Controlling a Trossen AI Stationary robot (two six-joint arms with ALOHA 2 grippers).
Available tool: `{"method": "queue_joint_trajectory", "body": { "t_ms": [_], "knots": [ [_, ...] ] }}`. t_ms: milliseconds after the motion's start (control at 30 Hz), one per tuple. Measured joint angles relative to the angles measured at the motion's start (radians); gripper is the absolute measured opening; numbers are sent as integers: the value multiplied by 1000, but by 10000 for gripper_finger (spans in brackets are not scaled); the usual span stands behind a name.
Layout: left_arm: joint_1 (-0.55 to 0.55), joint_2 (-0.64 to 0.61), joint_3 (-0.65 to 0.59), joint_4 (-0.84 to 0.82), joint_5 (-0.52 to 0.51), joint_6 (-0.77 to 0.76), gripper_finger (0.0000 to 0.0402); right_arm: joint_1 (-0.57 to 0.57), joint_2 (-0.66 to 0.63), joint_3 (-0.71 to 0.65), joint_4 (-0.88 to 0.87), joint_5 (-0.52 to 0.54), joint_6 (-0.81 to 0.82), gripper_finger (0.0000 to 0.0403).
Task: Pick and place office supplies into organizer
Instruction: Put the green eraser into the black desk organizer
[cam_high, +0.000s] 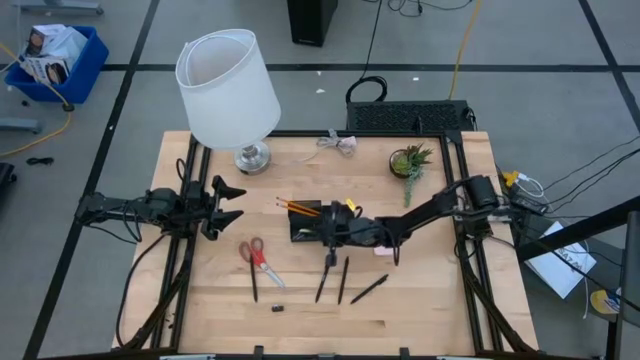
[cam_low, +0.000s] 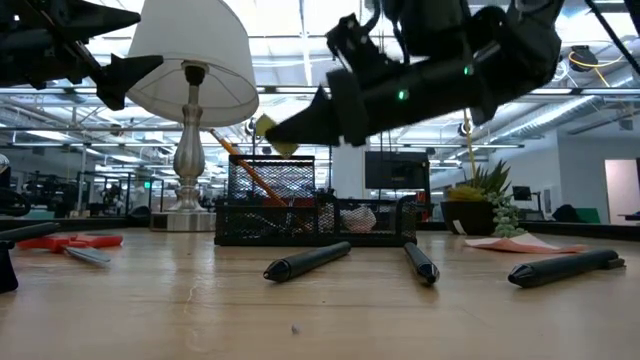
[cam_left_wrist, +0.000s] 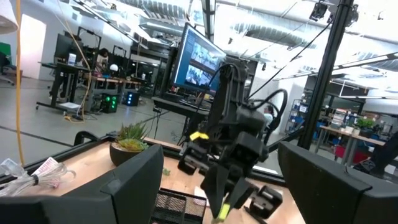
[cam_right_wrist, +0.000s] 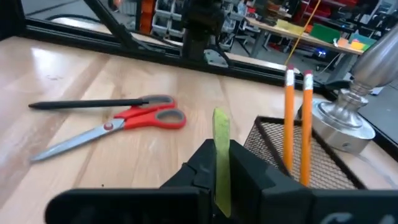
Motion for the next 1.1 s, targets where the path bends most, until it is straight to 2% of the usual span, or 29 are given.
{"method": "queue_joint_trajectory", "body": {
  "t_ms": [133,600,1100],
  "knots": [
    [0,0,0,0,0,0,319,-5,43,3,29,0,1,24],
    [0,0,0,0,0,0,319,-45,42,13,-93,-27,121,33],
    [0,0,0,0,0,0,319,-53,42,13,-141,-54,124,50]
  ]
}}
